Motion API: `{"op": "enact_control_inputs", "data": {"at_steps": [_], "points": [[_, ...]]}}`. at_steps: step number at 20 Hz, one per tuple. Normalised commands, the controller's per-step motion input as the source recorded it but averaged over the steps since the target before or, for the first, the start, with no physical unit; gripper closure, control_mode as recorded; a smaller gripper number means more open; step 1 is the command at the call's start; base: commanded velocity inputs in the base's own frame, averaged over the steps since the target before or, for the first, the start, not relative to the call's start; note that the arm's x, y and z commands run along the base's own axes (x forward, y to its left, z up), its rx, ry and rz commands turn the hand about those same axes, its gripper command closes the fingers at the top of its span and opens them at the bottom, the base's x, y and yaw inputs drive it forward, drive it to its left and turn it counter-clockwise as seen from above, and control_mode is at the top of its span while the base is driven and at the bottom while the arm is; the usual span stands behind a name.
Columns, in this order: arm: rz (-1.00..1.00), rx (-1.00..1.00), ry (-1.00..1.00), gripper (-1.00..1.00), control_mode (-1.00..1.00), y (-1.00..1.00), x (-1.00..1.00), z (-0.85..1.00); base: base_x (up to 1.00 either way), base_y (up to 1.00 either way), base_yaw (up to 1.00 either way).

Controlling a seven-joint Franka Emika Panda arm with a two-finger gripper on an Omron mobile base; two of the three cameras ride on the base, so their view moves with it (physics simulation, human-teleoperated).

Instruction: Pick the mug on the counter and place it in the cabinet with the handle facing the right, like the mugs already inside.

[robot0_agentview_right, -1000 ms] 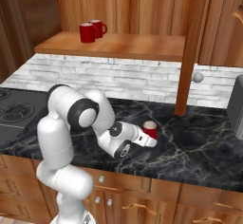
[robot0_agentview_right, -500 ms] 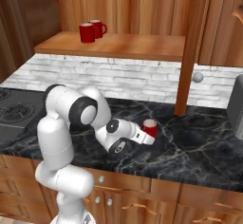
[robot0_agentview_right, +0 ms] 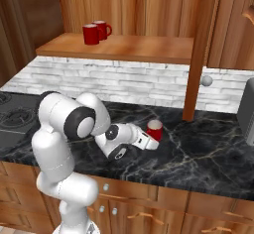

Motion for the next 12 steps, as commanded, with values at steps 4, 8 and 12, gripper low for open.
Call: {"op": "enact_control_inputs", "data": {"at_steps": [4,8,12], "points": [[0.06,-0.07,-0.15,1.00,-1.00,0.16,-0.43,0.64,0.00,0.00,0.00],[0.15,-0.06,0.00,1.00,-1.00,0.03,-0.28,0.82,0.00,0.00,0.00],[0.24,-0.03,0.13,1.00,-1.00,0.00,-0.27,0.78,0.00,0.00,0.00]]}}
